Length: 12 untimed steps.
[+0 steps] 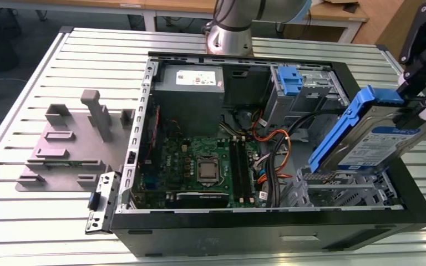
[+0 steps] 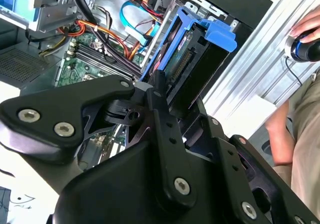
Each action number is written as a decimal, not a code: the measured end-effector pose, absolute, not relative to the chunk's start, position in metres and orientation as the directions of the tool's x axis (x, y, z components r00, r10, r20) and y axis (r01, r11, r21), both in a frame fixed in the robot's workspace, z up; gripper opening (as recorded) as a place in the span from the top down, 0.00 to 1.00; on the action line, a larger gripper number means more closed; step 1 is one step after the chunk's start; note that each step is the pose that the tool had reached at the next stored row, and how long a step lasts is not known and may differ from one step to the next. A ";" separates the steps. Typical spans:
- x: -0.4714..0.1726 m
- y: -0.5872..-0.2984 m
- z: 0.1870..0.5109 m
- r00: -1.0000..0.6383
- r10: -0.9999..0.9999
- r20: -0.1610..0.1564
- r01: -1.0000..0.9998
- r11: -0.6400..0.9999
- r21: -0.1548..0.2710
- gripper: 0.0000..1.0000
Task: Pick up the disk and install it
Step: 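Pick up the disk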
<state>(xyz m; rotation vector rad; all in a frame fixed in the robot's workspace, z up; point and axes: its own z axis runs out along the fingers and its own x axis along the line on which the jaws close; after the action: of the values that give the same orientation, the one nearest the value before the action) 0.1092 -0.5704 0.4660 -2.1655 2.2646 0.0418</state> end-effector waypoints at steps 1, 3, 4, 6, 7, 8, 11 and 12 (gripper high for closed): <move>0.109 -0.571 0.465 -0.045 -0.999 -0.024 -0.999 0.045 0.014 0.65; 0.109 -0.571 0.464 -0.045 -0.999 -0.024 -0.999 0.045 0.014 0.65; 0.109 -0.571 0.463 -0.045 -0.999 -0.024 -0.999 0.045 0.014 0.65; 0.109 -0.571 0.461 -0.045 -0.999 -0.024 -0.999 0.045 0.014 0.65; 0.109 -0.571 0.461 -0.045 -0.999 -0.024 -0.999 0.045 0.014 0.65; 0.109 -0.571 0.460 -0.045 -0.999 -0.024 -0.999 0.045 0.014 0.65; 0.109 -0.571 0.459 -0.045 -0.999 -0.024 -0.999 0.045 0.014 0.65; 0.109 -0.571 0.459 -0.045 -0.999 -0.024 -0.999 0.045 0.014 0.65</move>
<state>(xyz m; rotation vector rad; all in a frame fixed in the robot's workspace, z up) 0.1092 -0.5707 0.4588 -2.1655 2.2645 0.0419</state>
